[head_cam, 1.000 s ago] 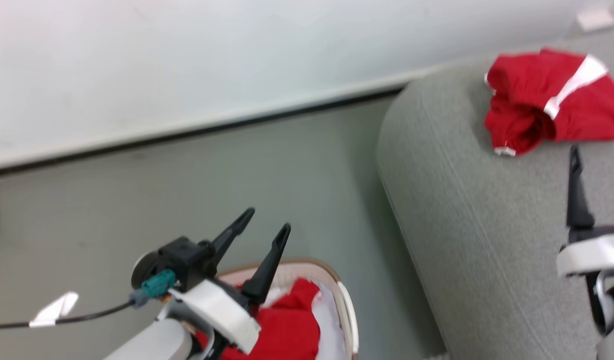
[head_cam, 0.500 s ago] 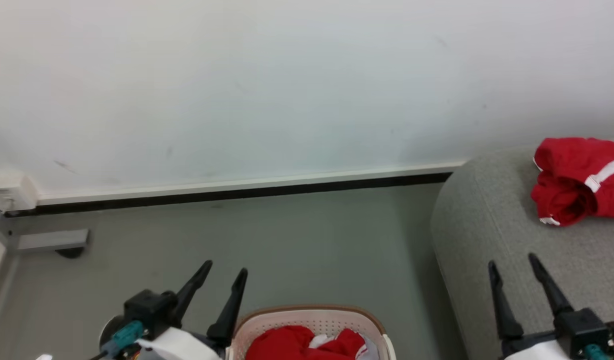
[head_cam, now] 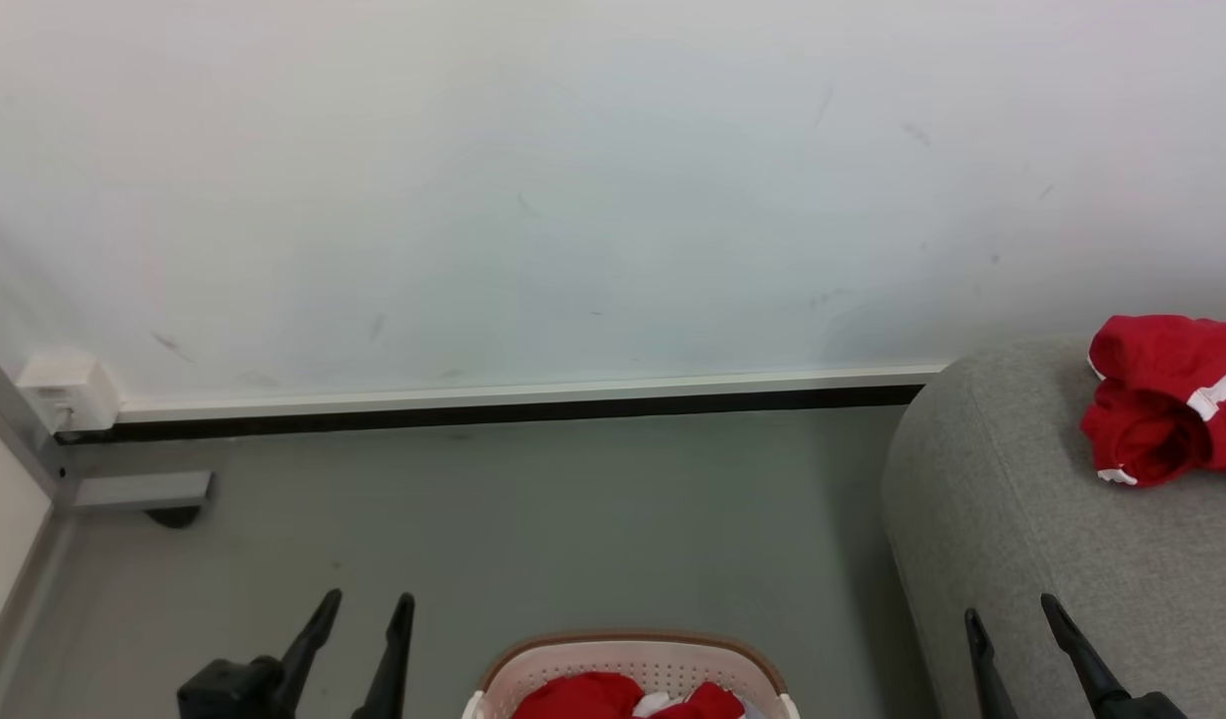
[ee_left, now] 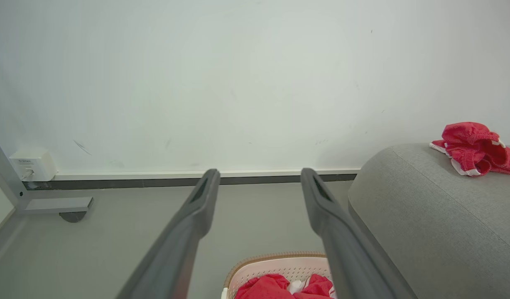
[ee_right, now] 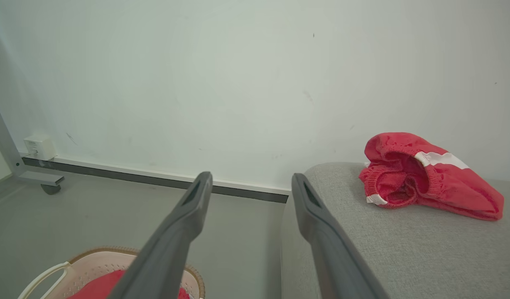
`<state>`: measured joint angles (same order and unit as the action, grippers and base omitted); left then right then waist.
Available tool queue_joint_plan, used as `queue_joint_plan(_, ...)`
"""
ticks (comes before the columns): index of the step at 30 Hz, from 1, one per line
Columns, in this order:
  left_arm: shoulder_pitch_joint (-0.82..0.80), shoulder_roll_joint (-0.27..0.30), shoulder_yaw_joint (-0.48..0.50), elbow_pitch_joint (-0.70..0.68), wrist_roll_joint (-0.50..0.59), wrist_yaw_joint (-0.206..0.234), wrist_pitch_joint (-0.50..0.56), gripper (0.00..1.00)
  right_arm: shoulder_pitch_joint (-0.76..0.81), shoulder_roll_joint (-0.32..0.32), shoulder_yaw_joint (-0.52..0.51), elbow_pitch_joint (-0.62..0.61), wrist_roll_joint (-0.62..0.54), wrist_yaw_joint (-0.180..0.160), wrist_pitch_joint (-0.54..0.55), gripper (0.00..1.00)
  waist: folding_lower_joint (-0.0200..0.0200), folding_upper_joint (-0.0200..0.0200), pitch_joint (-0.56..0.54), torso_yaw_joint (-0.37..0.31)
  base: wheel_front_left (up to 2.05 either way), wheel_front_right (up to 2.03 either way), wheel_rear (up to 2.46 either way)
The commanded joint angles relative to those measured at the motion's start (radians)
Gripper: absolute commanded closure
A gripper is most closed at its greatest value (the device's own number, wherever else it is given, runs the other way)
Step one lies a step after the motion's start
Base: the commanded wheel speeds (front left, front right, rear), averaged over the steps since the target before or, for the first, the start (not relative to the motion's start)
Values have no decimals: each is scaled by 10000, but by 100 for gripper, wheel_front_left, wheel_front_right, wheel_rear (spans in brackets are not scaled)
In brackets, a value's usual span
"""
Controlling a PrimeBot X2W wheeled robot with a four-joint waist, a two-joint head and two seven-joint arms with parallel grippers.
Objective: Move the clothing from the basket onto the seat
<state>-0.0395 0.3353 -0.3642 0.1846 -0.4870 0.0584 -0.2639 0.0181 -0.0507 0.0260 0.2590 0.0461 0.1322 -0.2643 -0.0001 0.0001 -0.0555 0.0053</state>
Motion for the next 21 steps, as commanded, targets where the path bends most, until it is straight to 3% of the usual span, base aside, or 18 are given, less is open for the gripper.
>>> queue_joint_plan(1, 155, -92, 217, 71, 245, -100, -7, 0, 124, -7, 8, 45, 80, -29, 2, 0, 1, -1, -5, -60, 0, 0, 0)
queue_joint_plan(10, 497, -887, 1514, 463, 1113, -821, -7, 0, 171, -5, 124, 202, 174, -29, 1, 0, 1, -1, -7, -223, 0, 0, 0)
queue_joint_plan(21, 517, -1413, 2340, 726, 1859, -1463, -8, 0, -8, -4, 133, 162, 200, -30, 0, 0, 1, -1, 103, -338, 0, 0, 0)
